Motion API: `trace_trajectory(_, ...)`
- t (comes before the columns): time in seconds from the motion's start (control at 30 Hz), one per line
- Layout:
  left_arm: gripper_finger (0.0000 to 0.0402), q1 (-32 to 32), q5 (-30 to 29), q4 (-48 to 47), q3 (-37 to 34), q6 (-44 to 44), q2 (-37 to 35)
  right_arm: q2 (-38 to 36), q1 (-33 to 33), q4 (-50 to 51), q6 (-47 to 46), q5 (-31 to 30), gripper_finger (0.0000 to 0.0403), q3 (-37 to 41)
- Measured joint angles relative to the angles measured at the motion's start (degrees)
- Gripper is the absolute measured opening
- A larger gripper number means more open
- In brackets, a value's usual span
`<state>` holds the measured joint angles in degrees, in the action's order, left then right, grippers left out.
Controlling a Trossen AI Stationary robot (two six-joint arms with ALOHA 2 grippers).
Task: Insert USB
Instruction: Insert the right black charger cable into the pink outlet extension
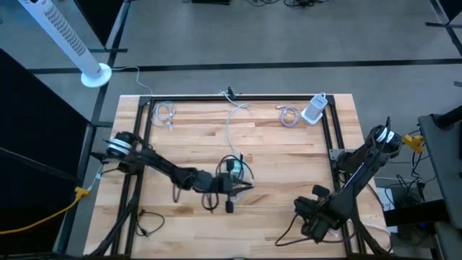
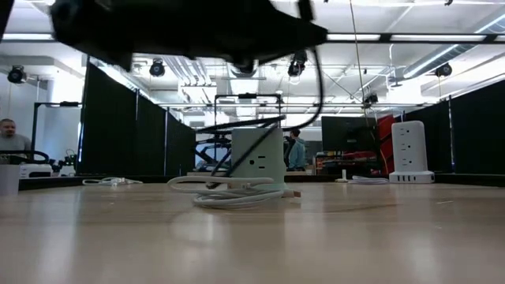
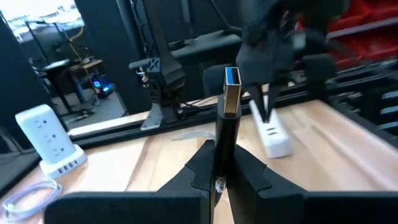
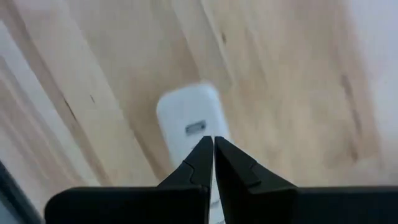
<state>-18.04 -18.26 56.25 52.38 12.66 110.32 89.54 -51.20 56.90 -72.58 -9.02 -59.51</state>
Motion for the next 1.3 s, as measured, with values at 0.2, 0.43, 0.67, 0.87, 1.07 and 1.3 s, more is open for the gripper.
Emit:
trace_trajectory(0.2,0.0012,1.76,-0.06,-1.98,10.01,4.27,5.7,-1.2,0.05,-0.03,9.05,-19.0,0.0018,0.09)
trace_trajectory(0.43,0.0012,2.13,1.88,-9.71,17.84,4.36,6.75,-2.02,-0.21,0.17,18.46,-44.97,0.0095,0.11)
trace_trajectory(0.67,0.0012,2.52,-3.28,-15.15,19.11,12.82,6.73,-2.45,0.1,-0.2,23.17,-55.71,0.0143,-1.83)
trace_trajectory(0.87,0.0012,4.28,-7.75,-15.28,18.58,16.73,6.73,-2.45,2.4,-0.34,24.46,-55.71,0.0146,-5.0)
trace_trajectory(1.07,0.0012,5.5,-7.77,-16.98,18.35,16.66,6.73,-2.45,6.88,-0.38,31.71,-55.64,0.0132,-5.9)
trace_trajectory(1.3,0.0012,5.67,-7.61,-20.48,18.3,16.81,6.69,-2.45,11.57,-0.84,38.72,-53.54,0.0115,-5.9)
